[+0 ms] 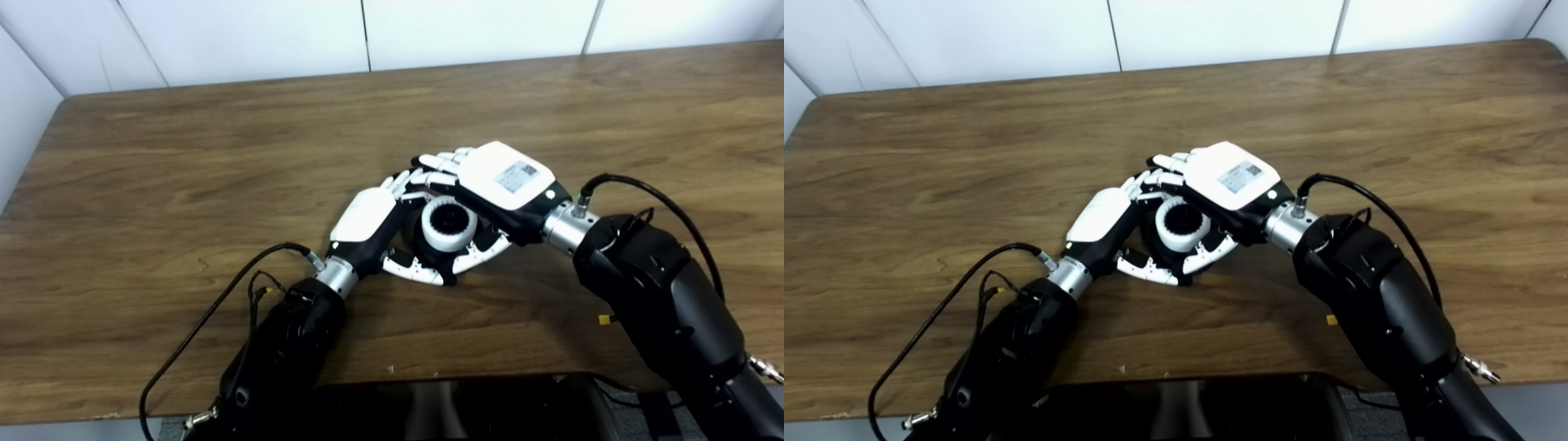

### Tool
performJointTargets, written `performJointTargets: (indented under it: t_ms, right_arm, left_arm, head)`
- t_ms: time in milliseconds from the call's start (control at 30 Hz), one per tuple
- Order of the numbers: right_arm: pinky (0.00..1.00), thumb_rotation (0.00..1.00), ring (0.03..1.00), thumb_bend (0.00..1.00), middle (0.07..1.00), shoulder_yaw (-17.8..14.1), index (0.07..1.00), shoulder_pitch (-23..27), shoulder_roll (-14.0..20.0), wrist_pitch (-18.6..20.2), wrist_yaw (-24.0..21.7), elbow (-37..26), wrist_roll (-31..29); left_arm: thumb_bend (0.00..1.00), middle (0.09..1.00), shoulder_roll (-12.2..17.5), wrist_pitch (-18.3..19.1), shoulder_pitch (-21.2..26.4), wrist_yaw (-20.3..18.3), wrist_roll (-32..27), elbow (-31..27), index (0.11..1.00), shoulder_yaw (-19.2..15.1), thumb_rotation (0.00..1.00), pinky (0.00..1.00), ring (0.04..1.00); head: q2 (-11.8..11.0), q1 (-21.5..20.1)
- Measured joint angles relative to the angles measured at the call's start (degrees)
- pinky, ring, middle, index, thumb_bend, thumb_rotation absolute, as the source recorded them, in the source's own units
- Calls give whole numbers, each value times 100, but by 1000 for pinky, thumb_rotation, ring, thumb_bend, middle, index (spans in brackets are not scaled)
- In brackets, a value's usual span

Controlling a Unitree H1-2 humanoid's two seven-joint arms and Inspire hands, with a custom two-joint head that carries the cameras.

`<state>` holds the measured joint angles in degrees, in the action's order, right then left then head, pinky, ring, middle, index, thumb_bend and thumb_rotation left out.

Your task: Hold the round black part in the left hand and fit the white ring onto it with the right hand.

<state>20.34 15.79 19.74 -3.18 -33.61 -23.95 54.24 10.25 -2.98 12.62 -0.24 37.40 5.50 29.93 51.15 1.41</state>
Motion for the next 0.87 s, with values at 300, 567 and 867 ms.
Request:
performJointTargets:
  t_ms: [300, 567, 867]
  right_arm:
    - [908, 463, 894, 860, 923, -25, 862, 0, 14, -2, -54, -17, -3]
    - [895, 440, 891, 858, 924, -278, 891, -17, 14, 25, -43, -24, -172]
    - [814, 470, 867, 910, 929, -703, 905, -104, 3, 345, -41, -24, -1049]
  left_arm:
    - [1000, 1000, 0, 0, 2, -1, -1, 0, 625, 0, 322, 1000, 1000]
    - [1000, 1000, 1, 7, 2, -13, -3, -8, 638, -1, 343, 1000, 1000]
    - [1000, 1000, 8, 7, 1, -15, -2, -10, 636, -1, 354, 1000, 1000]
  head:
    - [-9, -9]
    - [-52, -9]
    - [-88, -53]
